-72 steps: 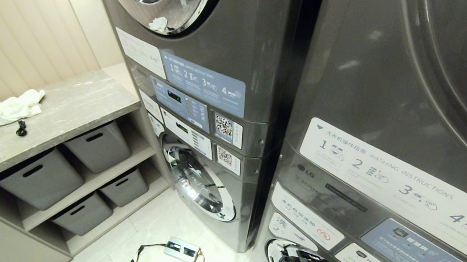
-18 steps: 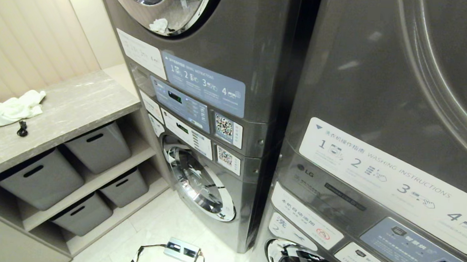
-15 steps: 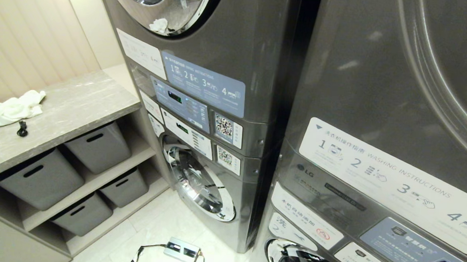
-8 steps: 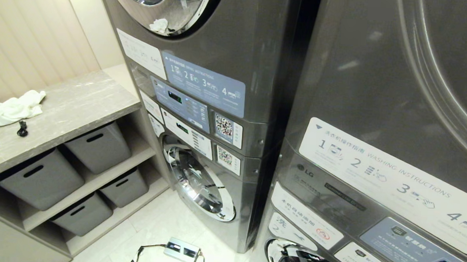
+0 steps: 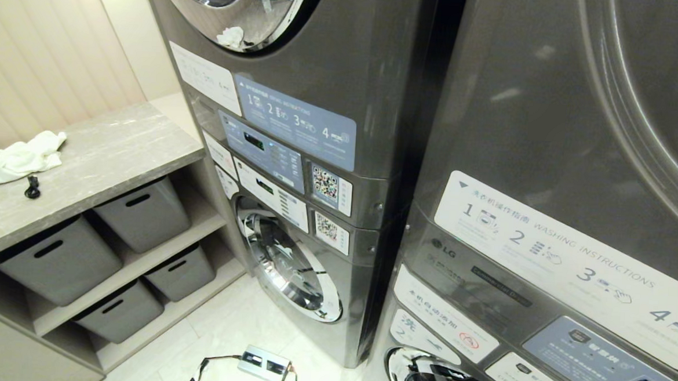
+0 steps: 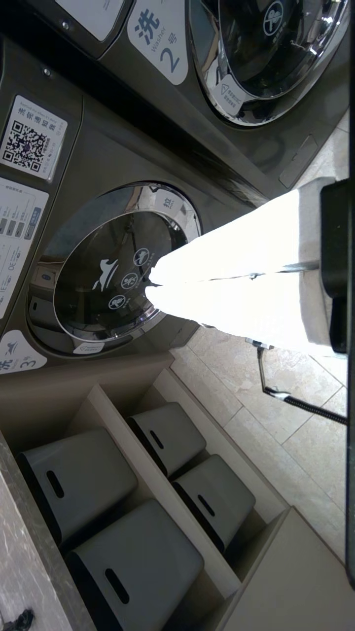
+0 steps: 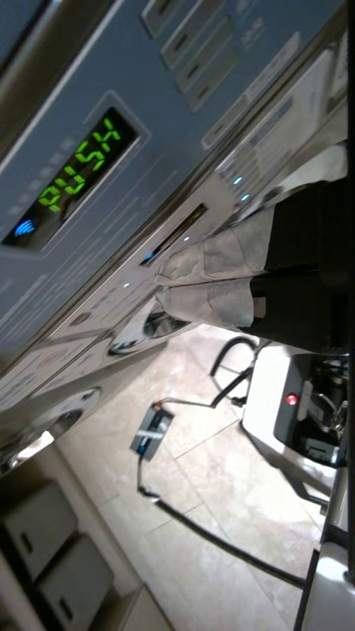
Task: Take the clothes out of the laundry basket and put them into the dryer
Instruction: Put the clothes in the dryer, then close the dryer
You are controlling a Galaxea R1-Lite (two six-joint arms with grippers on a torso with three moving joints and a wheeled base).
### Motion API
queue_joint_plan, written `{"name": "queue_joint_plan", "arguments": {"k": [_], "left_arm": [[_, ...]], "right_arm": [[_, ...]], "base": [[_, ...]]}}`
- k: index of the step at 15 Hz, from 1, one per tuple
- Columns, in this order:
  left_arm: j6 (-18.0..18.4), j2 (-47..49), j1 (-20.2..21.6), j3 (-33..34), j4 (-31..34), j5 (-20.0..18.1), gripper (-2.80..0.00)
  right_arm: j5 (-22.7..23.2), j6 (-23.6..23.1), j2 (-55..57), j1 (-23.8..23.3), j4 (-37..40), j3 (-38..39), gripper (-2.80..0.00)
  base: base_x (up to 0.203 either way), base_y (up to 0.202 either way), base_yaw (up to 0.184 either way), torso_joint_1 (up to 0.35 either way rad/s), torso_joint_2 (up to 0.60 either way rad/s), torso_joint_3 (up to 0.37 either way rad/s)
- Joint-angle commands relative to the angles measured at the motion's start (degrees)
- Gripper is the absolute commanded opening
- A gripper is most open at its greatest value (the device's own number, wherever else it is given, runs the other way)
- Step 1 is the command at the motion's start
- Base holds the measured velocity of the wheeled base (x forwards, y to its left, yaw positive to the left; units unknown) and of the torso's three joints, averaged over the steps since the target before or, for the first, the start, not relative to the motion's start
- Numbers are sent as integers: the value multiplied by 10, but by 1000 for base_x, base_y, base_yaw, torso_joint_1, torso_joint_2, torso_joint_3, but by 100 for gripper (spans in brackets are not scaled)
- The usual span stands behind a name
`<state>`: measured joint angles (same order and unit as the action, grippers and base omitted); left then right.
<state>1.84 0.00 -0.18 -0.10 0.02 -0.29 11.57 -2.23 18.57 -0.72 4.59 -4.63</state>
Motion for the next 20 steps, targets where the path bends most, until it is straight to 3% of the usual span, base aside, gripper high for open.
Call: {"name": "queue_joint_plan", "arguments": {"k": [1, 3, 4, 7, 20], "left_arm": [[0, 0, 0, 0, 0, 0, -280], [-15, 0, 0, 0, 1, 3, -280], [-13, 0, 0, 0, 0, 2, -280], [-17, -1, 0, 0, -1, 3, -280], [-18, 0, 0, 0, -1, 3, -280]], "right_arm": [[0, 2, -46, 29, -12, 4, -280], [-34, 15, -114, 18, -7, 8, -280], [-86, 18, -152, 13, 18, 7, -280], [-129, 21, -186, 7, 58, 6, -280], [-132, 34, -186, 6, 43, 11, -280]], "base": [[0, 0, 0, 0, 0, 0], [0, 0, 0, 0, 0, 0], [0, 0, 0, 0, 0, 0], [0, 0, 0, 0, 0, 0], [0, 0, 0, 0, 0, 0]]}}
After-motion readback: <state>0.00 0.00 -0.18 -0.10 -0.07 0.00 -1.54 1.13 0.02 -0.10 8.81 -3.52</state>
